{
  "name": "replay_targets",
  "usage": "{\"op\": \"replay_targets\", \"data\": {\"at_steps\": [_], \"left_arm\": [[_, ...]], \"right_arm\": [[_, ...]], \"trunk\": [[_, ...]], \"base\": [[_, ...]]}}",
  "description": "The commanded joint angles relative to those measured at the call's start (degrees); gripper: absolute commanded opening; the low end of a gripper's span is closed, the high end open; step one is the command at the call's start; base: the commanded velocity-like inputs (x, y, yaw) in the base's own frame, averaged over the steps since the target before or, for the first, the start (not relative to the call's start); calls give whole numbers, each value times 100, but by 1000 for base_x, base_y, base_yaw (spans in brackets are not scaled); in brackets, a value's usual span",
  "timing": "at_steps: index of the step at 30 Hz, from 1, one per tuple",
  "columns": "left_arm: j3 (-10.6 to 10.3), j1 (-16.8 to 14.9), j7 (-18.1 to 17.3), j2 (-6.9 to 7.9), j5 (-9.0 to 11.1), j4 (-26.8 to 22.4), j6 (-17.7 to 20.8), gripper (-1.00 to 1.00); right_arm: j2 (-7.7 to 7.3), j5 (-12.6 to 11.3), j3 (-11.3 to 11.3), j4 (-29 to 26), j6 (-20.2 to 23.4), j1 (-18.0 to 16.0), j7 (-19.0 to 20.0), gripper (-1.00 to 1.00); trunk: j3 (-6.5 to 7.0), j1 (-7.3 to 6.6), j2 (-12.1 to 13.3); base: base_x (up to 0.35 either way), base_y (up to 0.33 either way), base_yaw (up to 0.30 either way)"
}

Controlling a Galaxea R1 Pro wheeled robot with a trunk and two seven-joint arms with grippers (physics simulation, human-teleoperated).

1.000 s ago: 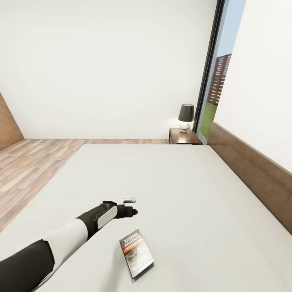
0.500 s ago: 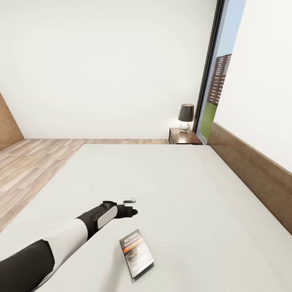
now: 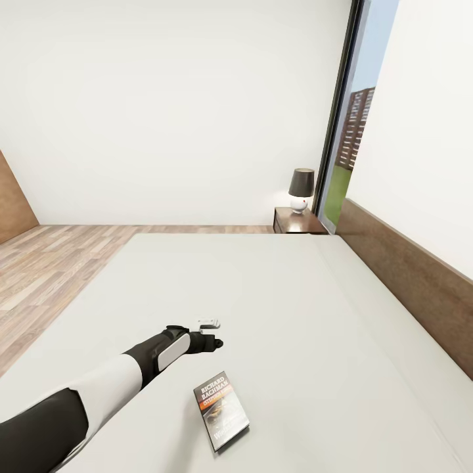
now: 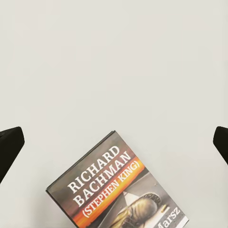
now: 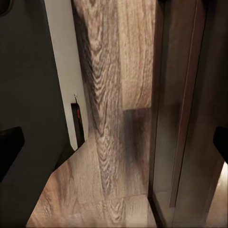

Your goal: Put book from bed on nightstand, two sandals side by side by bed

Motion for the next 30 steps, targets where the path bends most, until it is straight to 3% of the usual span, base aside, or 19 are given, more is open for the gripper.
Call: {"op": "replay_targets", "data": {"at_steps": [1, 19, 30], "left_arm": [[-34, -5, 42, 6, 58, -15, 10, 100], [-34, -5, 41, 7, 58, -15, 10, 100], [-34, -5, 41, 6, 58, -15, 10, 100]], "right_arm": [[-2, 22, -48, 9, -25, 26, 18, 100], [-5, 24, -40, 11, -17, 567, 5, 100], [-5, 32, -32, 121, -15, 1006, -528, 100]], "trunk": [[-4, 0, -3], [-4, 0, -3], [-4, 0, -3]], "base": [[0, 0, 0], [0, 0, 0], [0, 0, 0]]}}
